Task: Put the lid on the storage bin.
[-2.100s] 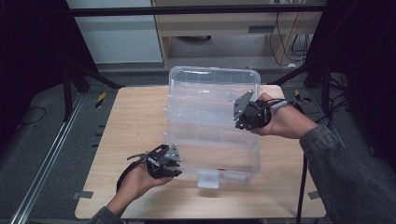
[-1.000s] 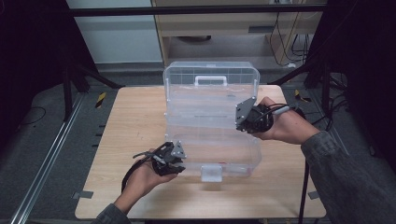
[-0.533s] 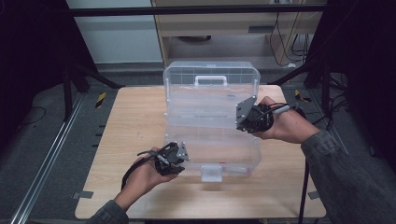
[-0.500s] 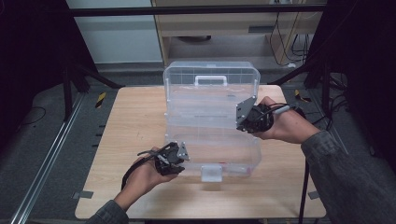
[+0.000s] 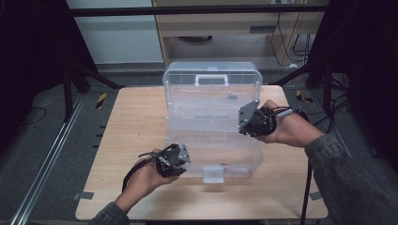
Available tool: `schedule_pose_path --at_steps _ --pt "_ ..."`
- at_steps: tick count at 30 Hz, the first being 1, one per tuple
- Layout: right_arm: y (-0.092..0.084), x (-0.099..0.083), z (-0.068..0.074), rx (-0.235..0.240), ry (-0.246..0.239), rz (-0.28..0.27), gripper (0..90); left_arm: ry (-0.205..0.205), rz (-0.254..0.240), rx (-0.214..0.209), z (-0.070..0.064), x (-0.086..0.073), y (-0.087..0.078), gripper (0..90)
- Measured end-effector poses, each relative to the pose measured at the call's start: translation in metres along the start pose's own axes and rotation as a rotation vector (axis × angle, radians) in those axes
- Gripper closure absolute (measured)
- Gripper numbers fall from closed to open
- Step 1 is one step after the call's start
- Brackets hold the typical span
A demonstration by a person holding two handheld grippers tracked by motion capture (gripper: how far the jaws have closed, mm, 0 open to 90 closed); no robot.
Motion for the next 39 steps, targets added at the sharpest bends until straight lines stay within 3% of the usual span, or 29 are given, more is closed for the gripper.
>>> schedule_pose_path --at_steps 2,3,4,15,16,24,25,26,27,28,29,31,32,33,35,36,37,39 --pt "-0.001 -0.001 0.0 0.0 -0.001 0.002 85.6 0.001 0.001 0.007 -0.001 0.0 0.0 75.4" --pt "0.0 0.0 0.001 -0.001 0.0 -0.001 85.7 -0.049 -0.002 0.003 -0.005 -0.001 0.0 75.3" --pt "0.0 0.0 0.002 0.002 -0.003 -0.004 85.9 -0.057 -0.004 0.003 -0.005 -0.001 0.0 75.3" --pt "0.001 -0.004 0.017 0.036 -0.016 0.0 86.0 -0.049 -0.01 0.007 -0.005 -0.001 0.001 74.9" --pt "0.002 -0.003 0.019 0.041 -0.017 -0.002 86.0 -0.02 -0.008 0.008 -0.003 0.0 0.001 74.8" --pt "0.001 -0.005 0.019 0.045 -0.02 -0.001 85.3 -0.041 -0.016 0.012 -0.004 -0.001 0.0 74.2" --pt "0.001 -0.004 0.019 0.046 -0.019 -0.002 85.2 0.117 -0.013 0.028 0.009 0.002 -0.001 74.2" --pt "0.001 -0.004 0.019 0.047 -0.02 -0.001 85.2 0.907 0.004 0.049 0.048 0.043 -0.004 74.2" --pt "0.002 -0.004 0.019 0.05 -0.017 -0.003 85.2 1.108 -0.015 0.079 0.053 0.059 -0.006 74.2" --pt "0.002 -0.004 0.019 0.049 -0.018 -0.002 85.2 1.194 -0.035 0.104 0.054 0.067 -0.007 74.2" --pt "0.001 -0.004 0.019 0.05 -0.017 -0.002 85.1 1.2 -0.034 0.101 0.054 0.067 -0.007 74.2" --pt "0.001 -0.004 0.019 0.049 -0.018 -0.001 85.1 1.11 -0.026 0.082 0.053 0.059 -0.006 74.3" --pt "0.001 -0.005 0.018 0.049 -0.016 -0.001 85.1 0.956 -0.013 0.057 0.049 0.046 -0.006 74.3" --pt "0.001 -0.004 0.018 0.052 -0.014 -0.004 85.0 0.855 -0.017 0.047 0.046 0.038 -0.005 74.3" --pt "0.002 -0.004 0.018 0.054 -0.012 -0.006 85.0 0.57 -0.035 0.038 0.035 0.021 -0.004 74.4" --pt "0.002 -0.004 0.018 0.055 -0.013 -0.006 85.0 0.477 -0.037 0.035 0.031 0.016 -0.003 74.3" --pt "0.001 -0.004 0.018 0.054 -0.013 -0.003 84.9 0.27 -0.05 0.019 0.018 0.007 -0.002 74.1" --pt "0.001 -0.004 0.018 0.053 -0.015 -0.001 84.9 0.255 -0.071 0.004 0.016 0.007 -0.004 71.2"
Point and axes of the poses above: each handheld gripper's, and its own axes: y roughly forward along the jaws, x roughly out of its top, z roughly to its left, the point moved 9 cm from there along y, roughly forward along the jaws, and after that the axes turned 1 degree about -x, right-handed, at the moved point
